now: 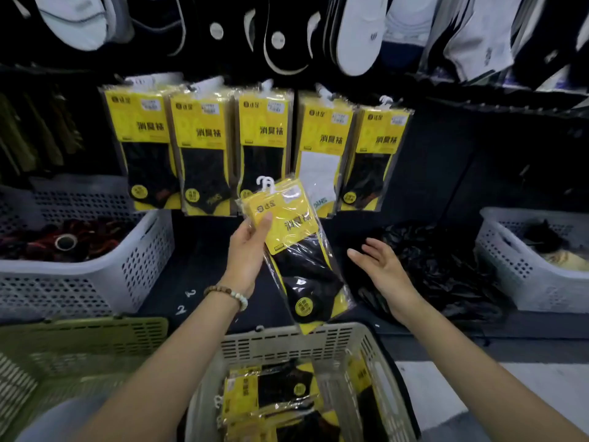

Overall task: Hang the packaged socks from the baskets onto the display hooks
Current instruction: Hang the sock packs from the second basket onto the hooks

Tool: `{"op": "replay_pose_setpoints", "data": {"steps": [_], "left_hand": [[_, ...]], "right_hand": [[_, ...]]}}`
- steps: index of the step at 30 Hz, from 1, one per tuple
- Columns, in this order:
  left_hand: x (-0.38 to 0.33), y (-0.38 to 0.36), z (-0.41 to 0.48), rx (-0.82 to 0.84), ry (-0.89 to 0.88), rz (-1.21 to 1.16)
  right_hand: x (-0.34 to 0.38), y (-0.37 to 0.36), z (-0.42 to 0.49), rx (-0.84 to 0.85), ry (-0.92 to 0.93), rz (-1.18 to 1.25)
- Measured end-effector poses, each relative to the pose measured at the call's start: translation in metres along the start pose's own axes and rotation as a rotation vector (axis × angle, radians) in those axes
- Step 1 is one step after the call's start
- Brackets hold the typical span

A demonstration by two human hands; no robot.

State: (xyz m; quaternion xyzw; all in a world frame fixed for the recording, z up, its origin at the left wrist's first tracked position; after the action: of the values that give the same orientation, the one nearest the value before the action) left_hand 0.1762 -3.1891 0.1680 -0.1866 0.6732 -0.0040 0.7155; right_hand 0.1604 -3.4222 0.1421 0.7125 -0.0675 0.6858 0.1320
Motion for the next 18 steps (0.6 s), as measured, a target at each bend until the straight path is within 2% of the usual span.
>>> {"op": "replay_pose_setpoints", "data": {"steps": [3, 8, 13, 18], "left_hand": [[-0.028, -0.029, 0.002, 0.146, -0.144, 0.122], [-0.063, -0.066, 0.005, 0.275, -0.308, 0.150], [-0.079, -0.088, 0.018, 0.267, -0.298, 0.116], [-0.080, -0.096, 0.035, 0.250, -0.299, 0.172]], "right_hand": [[0.050, -0.009, 0.006, 0.053, 0.234, -0.043], [0.106, -0.014, 0.017, -0.066, 0.420, 0.099], [0.121, -0.004, 0.027, -0.108, 0.359, 0.248], [0.121, 0.004, 0.040, -0.010, 0.315, 0.244]]}}
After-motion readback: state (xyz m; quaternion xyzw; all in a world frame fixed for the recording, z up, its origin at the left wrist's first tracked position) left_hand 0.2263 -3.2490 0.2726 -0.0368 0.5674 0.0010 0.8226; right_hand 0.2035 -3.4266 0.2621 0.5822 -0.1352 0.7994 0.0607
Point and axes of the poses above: each hand's wrist, its own z-axis towards the middle knuckle, its own y-axis out of the back of the hand, x = y × z, the point moved 4 cm from there along z, towards the middle knuckle, and after that the axes turned 8 degrees about -x, right-handed, at the moved point
